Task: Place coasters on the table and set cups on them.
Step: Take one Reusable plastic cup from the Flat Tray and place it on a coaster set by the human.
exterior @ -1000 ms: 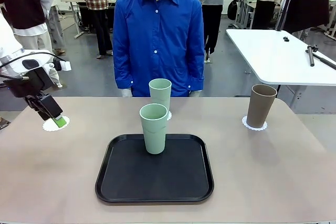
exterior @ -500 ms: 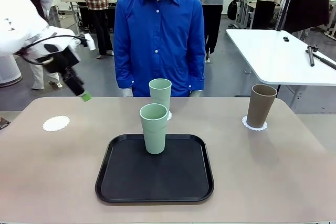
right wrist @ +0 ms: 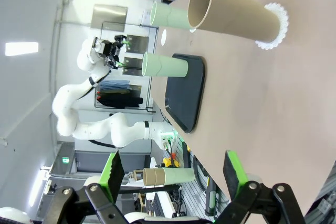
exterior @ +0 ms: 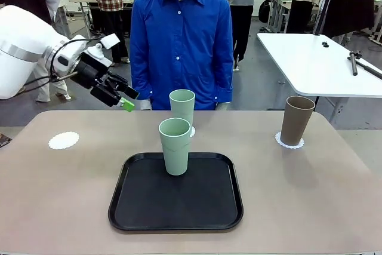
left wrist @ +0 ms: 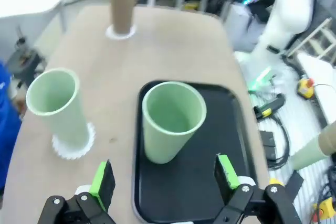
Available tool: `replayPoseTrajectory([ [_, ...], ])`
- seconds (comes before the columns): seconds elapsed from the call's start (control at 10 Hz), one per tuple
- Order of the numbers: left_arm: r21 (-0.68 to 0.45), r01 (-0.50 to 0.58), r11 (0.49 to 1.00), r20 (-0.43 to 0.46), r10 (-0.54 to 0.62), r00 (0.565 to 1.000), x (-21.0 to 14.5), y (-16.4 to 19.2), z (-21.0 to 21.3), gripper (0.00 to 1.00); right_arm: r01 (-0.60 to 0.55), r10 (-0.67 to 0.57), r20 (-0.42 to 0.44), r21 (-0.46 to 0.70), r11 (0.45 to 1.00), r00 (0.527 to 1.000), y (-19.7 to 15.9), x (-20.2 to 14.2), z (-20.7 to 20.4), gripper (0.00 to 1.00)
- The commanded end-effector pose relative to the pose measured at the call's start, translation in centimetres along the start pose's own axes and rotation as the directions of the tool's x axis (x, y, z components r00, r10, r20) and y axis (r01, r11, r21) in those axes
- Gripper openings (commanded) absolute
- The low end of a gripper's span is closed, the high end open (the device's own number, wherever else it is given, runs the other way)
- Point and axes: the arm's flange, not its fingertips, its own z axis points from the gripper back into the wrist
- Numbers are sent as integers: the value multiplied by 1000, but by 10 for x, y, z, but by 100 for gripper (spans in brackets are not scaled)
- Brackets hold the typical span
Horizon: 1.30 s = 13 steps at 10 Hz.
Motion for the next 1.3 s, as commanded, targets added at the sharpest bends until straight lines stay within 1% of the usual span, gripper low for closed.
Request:
replayPoseTrajectory([
  [0.0, -165, 21, 986, 117, -1, 993, -25, 19, 0, 100, 4, -4, 2, -3, 1000, 1000, 0, 0, 0, 100],
  [0.1, -210, 53, 976, 161, -19, 987, -31, 19, -10, 100, 4, -4, 2, -3, 1000, 1000, 0, 0, 0, 100],
  [0.2, -219, 45, 975, 161, -9, 987, -35, 21, -15, 100, 4, -4, 2, -3, 1000, 1000, 0, 0, 0, 100],
  [0.3, -176, 9, 984, 164, 20, 986, -35, 20, -17, 100, 4, -4, 2, -3, 1000, 1000, 0, 0, 0, 100],
  [0.4, -206, 44, 978, 160, -10, 987, -40, 9, -10, 100, 4, -4, 2, -3, 1000, 1000, 0, 0, 0, 100],
  [0.9, -209, 41, 977, 165, -6, 986, -41, 12, -12, 100, 4, -4, 2, -3, 1000, 1000, 0, 0, 0, 100],
  [1.0, -216, 88, 972, 149, -56, 987, -60, 9, -22, 100, 4, -4, 2, -3, 1000, 1000, 0, 0, 0, 100],
  [1.2, -197, 91, 976, 199, -51, 979, -81, 9, -45, 100, 4, -4, 2, -3, 1000, 1000, 0, 0, 0, 100],
])
